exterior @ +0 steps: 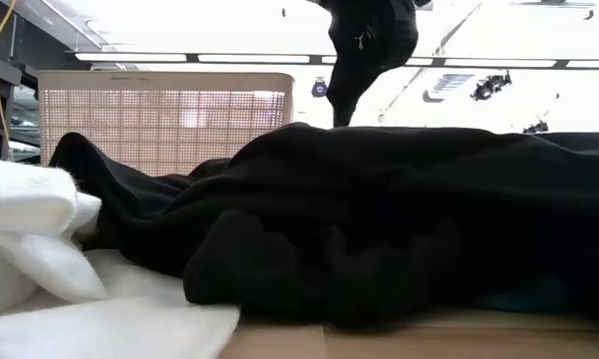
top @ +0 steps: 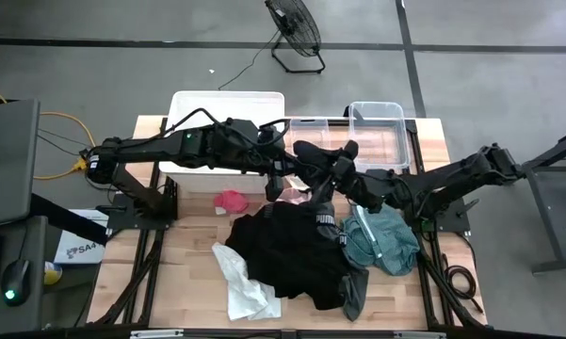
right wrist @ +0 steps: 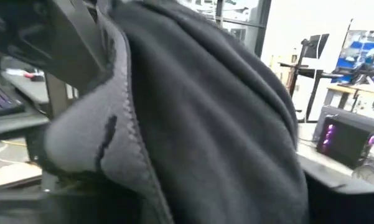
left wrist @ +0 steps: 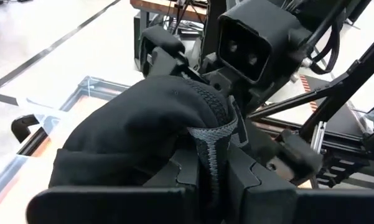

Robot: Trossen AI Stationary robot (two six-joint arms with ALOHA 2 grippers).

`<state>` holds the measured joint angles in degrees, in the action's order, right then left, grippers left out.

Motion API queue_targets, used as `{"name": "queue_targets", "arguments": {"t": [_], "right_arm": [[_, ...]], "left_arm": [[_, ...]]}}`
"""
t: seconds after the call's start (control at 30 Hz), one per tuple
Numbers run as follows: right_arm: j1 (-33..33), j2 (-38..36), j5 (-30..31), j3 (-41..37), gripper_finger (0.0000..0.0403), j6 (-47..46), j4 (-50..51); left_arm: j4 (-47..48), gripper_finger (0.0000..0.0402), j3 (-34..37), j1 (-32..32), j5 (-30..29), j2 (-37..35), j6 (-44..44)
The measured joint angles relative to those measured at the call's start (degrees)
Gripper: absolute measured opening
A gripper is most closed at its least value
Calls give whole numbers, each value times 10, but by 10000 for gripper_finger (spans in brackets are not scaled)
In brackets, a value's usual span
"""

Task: Pick & Place Cloths
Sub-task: Put the left black boxer short into the right transparent bin

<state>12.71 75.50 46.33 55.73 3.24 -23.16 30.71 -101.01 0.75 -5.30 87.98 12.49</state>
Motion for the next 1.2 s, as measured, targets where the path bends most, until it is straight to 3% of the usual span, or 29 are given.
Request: {"name": "queue_targets", "arguments": {"t": [0.2,0.27,0.37,0.6,0.7,0.77,1.0,1.2], "right_arm": [[21,-34,0,0,65,-3,14],[26,-49,-3,0,22,-3,36],[27,-66,-3,0,17,-17,59],[26,-106,53,0,15,-83,130],[17,-131,91,0,15,-98,176],[5,-155,117,0,15,-111,204],[-98,-231,164,0,15,-135,329],[-244,-246,94,0,15,-234,470]], "left_arm": [[4,22,0,0,-5,-2,0],[-2,24,0,0,-6,-2,0],[-11,76,0,0,-8,-2,-16],[-12,314,-15,0,-8,-1,-62],[4,383,-50,0,-32,-2,-78],[44,381,-79,0,-67,-2,-78],[224,310,-183,0,-152,-7,-62],[268,270,-167,0,-181,-49,-58]]}}
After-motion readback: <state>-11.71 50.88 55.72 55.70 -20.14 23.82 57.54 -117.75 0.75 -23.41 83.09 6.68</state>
